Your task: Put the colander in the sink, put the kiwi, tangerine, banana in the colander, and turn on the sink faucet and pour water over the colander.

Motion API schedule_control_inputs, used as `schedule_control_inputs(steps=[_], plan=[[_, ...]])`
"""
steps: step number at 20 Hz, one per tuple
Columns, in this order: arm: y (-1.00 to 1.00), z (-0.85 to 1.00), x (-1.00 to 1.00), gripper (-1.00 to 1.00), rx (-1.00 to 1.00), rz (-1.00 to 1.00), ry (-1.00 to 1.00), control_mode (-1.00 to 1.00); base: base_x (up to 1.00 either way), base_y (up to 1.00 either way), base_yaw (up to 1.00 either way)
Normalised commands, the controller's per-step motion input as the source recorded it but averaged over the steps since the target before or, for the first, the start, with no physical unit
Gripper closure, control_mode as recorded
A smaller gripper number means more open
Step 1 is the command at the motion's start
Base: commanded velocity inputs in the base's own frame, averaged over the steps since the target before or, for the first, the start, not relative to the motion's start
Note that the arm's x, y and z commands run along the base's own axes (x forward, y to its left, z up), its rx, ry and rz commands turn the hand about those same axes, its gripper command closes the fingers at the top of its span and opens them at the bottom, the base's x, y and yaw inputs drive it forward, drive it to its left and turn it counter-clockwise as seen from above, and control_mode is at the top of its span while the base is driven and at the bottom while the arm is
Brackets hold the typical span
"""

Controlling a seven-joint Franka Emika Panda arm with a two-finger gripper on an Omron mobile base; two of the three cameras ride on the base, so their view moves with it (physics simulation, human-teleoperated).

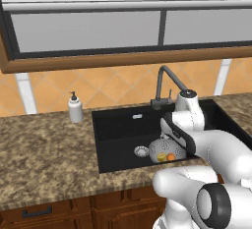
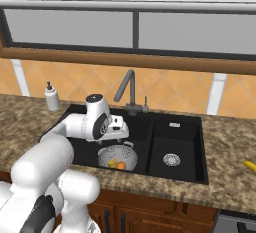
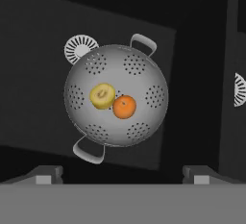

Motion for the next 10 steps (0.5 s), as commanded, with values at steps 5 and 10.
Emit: schedule_control_inputs(steps=[5, 10], plan=[[-0.39, 0.3, -0.78, -1.0, -0.02, -0.07, 0.0, -1.0, 0.0, 0.0, 0.0], [-0.84, 0.27, -0.26, -1.0, -0.08, -0.2, 0.14, -1.0, 0.0, 0.0, 0.0]])
